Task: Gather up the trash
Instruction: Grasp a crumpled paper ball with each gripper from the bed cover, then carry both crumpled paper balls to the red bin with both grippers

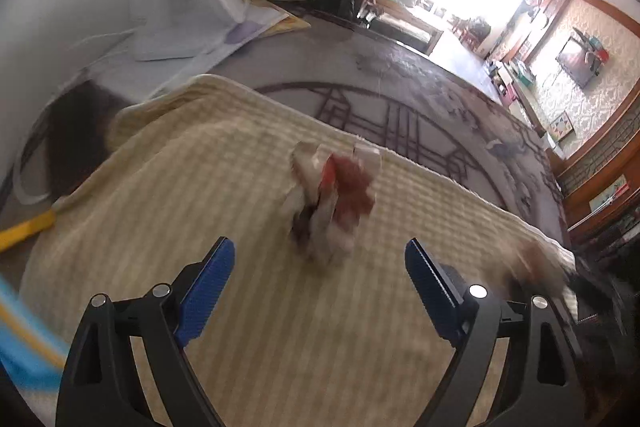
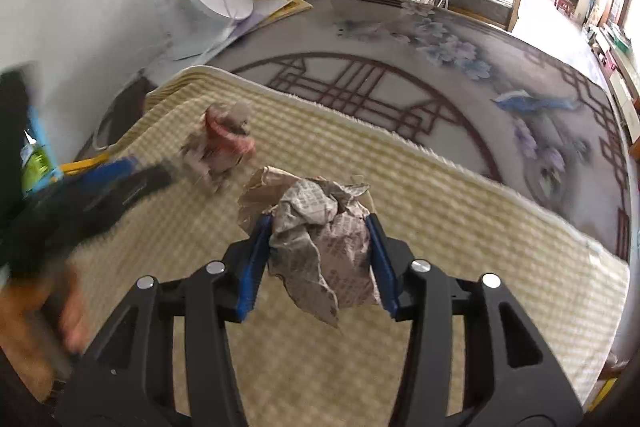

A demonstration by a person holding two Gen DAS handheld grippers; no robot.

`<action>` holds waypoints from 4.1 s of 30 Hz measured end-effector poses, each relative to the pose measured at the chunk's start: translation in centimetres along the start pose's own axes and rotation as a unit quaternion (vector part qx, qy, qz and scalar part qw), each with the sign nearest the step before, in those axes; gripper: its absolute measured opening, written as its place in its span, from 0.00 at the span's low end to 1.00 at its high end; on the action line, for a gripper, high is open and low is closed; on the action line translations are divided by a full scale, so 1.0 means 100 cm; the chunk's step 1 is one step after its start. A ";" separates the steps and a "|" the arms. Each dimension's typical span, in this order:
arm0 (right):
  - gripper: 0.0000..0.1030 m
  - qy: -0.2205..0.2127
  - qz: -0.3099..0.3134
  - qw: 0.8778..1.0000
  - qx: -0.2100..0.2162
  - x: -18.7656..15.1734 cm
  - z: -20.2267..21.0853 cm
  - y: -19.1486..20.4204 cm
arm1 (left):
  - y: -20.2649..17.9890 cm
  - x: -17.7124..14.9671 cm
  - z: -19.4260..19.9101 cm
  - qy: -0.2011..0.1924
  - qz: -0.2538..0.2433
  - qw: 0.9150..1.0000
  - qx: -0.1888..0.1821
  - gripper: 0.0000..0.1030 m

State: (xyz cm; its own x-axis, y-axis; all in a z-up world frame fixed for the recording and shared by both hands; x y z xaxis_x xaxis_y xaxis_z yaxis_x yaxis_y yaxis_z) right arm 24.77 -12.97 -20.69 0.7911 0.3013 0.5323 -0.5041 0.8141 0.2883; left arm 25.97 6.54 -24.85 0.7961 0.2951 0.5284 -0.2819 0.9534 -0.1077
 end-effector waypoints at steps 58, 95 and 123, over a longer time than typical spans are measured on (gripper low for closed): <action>0.51 -0.197 -0.017 0.980 -0.019 -0.082 0.221 0.036 | -0.087 -0.095 0.234 -0.135 -0.066 0.989 -0.014 0.43; 0.51 -0.207 -0.013 0.978 -0.003 -0.175 0.346 -0.094 | -0.255 -0.197 0.298 -0.143 -0.073 0.987 0.008 0.44; 0.51 -0.243 -0.129 0.953 -0.123 -0.286 0.454 -0.234 | -0.433 -0.259 0.315 -0.120 -0.189 0.969 -0.101 0.44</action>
State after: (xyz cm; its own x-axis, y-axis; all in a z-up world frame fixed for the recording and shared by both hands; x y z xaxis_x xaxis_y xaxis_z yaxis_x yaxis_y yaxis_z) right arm -1.78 -63.22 -6.49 0.5934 -0.1425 0.7922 -0.1693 0.9401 0.2959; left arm 0.72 -44.39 -7.33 0.6676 -0.0787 0.7403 0.1365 0.9905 -0.0177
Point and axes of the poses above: each gripper's, at about its wrist camera, not at the fingertips, and z roughly against the way its jaws point, y to its left, x to its top, the point moved 5 cm from there along -z, roughly the way its jaws point, and after that the axes turned 10 degrees about x, right-handed, at the moved point
